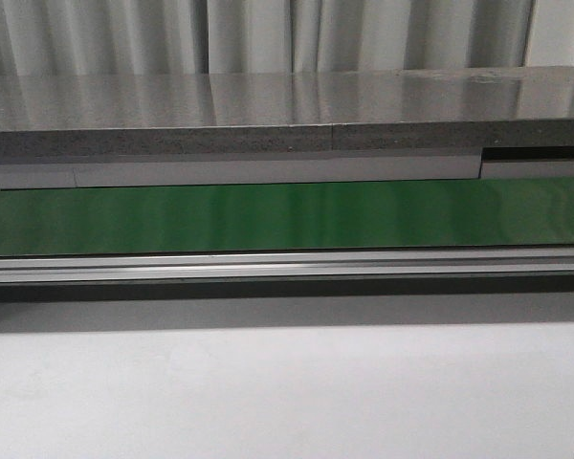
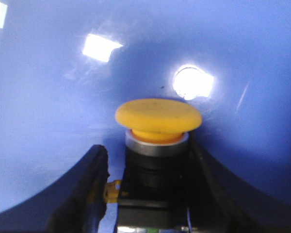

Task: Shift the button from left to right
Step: 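Close the left gripper around the button's black body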

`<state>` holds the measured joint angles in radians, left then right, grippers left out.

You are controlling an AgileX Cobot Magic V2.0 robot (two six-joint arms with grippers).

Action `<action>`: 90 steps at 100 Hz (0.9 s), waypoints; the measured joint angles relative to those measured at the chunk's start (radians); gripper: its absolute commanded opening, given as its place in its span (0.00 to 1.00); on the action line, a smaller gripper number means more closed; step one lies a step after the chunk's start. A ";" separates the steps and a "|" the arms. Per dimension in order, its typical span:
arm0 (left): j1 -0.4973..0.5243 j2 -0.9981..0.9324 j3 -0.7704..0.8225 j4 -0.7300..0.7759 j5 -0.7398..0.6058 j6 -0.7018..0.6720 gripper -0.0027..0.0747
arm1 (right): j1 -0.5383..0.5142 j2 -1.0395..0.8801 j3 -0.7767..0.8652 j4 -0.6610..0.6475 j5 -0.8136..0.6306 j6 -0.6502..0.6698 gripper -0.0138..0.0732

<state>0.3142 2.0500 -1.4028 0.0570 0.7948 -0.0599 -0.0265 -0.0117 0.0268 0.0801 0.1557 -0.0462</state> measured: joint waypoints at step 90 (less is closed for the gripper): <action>0.000 -0.155 -0.125 -0.075 0.155 0.099 0.06 | 0.000 0.000 0.000 0.000 0.000 0.000 0.08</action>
<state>0.3142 1.8955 -1.5277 -0.0185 0.9497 0.0392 -0.0265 -0.0117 0.0268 0.0801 0.1557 -0.0462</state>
